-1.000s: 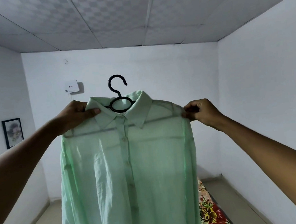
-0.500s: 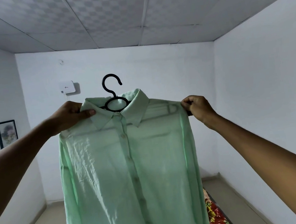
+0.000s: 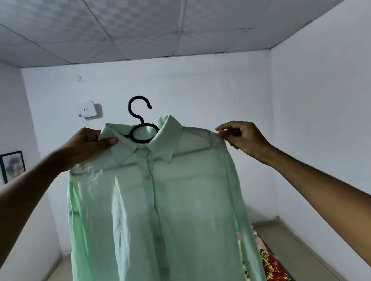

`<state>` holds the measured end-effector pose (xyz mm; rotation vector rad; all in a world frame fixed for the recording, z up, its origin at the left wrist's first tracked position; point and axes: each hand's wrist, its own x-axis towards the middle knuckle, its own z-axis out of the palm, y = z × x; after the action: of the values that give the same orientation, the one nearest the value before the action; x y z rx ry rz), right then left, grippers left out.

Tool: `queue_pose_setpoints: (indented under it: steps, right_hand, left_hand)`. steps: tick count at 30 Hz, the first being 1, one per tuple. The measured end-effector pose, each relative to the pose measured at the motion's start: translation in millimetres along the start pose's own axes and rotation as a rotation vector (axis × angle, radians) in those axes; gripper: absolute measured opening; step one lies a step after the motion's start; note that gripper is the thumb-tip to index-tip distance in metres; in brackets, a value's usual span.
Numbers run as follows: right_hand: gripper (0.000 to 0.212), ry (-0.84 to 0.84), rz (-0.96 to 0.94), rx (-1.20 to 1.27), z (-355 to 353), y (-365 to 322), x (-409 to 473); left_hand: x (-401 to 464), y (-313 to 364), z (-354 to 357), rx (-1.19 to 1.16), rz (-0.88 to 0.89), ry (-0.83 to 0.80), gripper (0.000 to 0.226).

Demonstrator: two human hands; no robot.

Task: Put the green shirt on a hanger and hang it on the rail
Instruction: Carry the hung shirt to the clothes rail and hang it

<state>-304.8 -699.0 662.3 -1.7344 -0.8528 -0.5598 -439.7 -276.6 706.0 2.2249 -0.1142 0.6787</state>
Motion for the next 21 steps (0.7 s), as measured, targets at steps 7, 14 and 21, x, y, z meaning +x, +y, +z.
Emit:
queue_pose_setpoints:
  steps: [7,14,21]
  right_hand:
    - [0.029,0.096,-0.343,-0.435,18.4,9.1,1.3]
    - [0.005,0.209,-0.415,-0.601,27.2,19.4,1.0]
    - [0.025,0.171,-0.296,-0.690,25.8,27.0,4.7]
  left_hand:
    - [2.7,4.3,8.2,0.033,-0.004,0.014,0.042]
    - [3.3,5.0,8.8,-0.009,0.000,0.034,0.037]
    - [5.5,2.7,5.6,0.002,0.015,-0.002,0.049]
